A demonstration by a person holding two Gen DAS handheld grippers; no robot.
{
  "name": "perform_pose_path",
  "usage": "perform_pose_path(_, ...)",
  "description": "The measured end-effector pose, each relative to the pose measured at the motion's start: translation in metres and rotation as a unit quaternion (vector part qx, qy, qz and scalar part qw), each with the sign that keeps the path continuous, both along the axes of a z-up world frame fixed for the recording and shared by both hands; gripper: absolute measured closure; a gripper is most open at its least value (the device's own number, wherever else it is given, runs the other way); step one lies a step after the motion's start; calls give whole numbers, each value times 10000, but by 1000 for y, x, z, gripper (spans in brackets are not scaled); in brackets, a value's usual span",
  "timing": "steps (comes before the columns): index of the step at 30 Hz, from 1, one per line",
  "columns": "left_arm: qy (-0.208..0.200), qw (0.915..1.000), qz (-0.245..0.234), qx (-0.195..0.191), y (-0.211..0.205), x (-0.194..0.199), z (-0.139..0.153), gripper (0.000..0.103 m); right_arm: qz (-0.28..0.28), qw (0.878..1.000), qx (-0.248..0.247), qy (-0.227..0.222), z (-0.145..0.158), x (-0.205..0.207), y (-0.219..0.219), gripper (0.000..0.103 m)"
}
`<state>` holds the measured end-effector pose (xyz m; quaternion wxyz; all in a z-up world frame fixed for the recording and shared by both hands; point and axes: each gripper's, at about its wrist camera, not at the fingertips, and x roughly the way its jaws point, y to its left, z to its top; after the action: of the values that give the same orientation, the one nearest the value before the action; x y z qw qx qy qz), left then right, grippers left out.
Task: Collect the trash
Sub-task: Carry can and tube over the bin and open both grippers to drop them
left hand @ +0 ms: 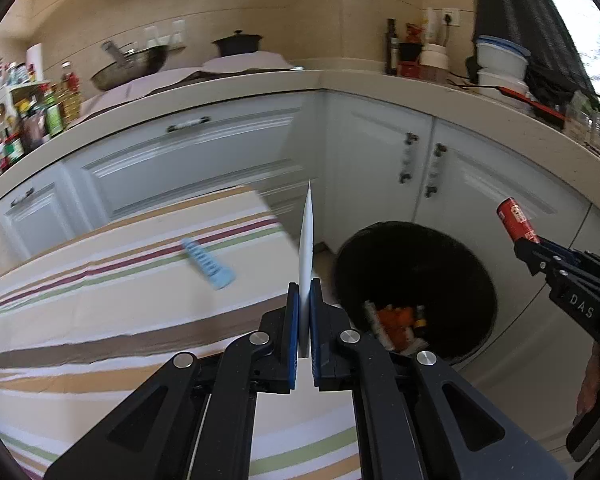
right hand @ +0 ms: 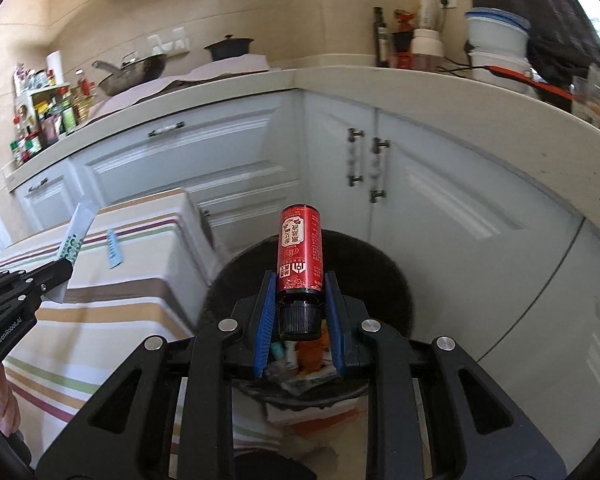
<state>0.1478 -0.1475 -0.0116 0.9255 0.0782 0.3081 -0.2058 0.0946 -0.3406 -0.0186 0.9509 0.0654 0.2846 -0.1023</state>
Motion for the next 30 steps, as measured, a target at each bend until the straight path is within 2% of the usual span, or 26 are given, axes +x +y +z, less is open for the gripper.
perform_pose_path(8,71,9993,-341,102,-53,15,-8,97,-117,9999,-6,23,-8,10,-26,80)
perform_pose_path(20,280,9985,-383,263,-101,44,-30,95,-124,9998,76,156,-29,42,-40,80)
perform_pose_path(22,267,9985,-357,304,-105,48,-33,90,-172,9997,88,122,-31,47,-42,78)
perform_pose_path(24,338,9983,-335,329,-108,53,-37,72,-261,9995,111,108,-35,51,-47,61)
perform_pose_path(27,363,9983,-289,345,-108,57,-40,60,-335,9992,135,172,-39,55,-51,60)
perform_pose_path(30,355,9985,-262,329,-104,58,-39,54,-372,9991,123,182,-39,53,-51,60)
